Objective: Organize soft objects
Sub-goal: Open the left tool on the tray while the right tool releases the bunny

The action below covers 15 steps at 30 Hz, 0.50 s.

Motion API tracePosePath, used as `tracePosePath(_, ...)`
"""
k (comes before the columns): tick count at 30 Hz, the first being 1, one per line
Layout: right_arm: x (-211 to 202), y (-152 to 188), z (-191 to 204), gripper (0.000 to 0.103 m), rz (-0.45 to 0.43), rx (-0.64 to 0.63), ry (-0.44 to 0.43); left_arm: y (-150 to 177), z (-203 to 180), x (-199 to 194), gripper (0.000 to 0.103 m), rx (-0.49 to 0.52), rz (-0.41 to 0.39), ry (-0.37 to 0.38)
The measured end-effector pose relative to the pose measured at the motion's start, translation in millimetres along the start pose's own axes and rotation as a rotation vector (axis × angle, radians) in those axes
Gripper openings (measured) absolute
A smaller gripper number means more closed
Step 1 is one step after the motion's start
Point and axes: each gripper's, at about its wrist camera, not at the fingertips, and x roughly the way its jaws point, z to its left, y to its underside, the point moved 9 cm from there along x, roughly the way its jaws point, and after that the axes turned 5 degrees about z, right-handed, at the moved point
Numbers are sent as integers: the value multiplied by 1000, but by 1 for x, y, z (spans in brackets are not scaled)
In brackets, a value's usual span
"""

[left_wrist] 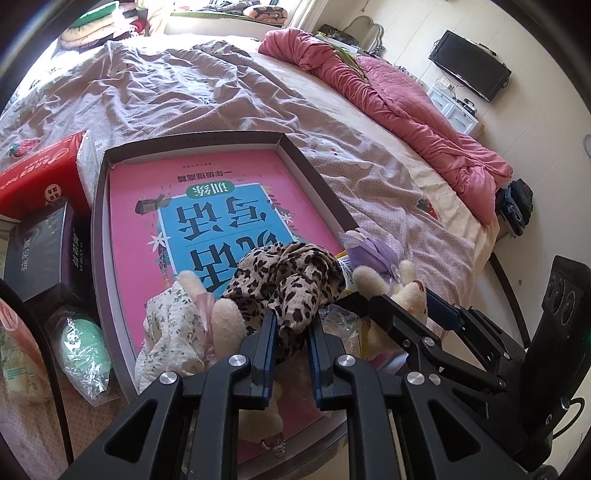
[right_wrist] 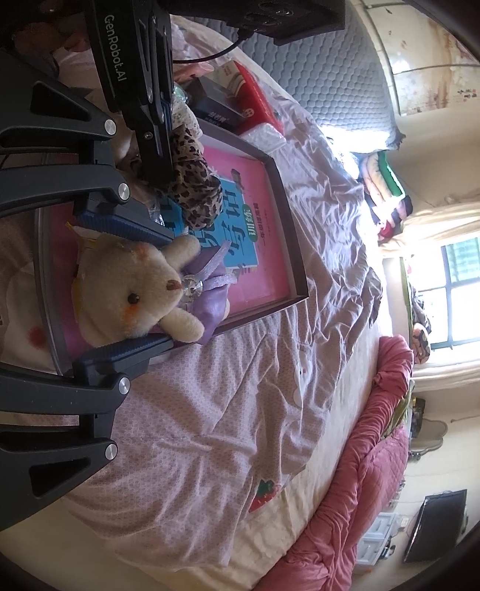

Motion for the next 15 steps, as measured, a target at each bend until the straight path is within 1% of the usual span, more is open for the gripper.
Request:
tracePosePath(2,-2,1,-3,53,0,19,0,0,0,0,16,3,-2,-5)
tracePosePath(7,-9,0,-11,60,-15,65,-12,1,0,1,16,8,2,-13)
tracePosePath(15,-16,4,-18,60,-13,89,-10,4,-1,1,17,9,11,-24)
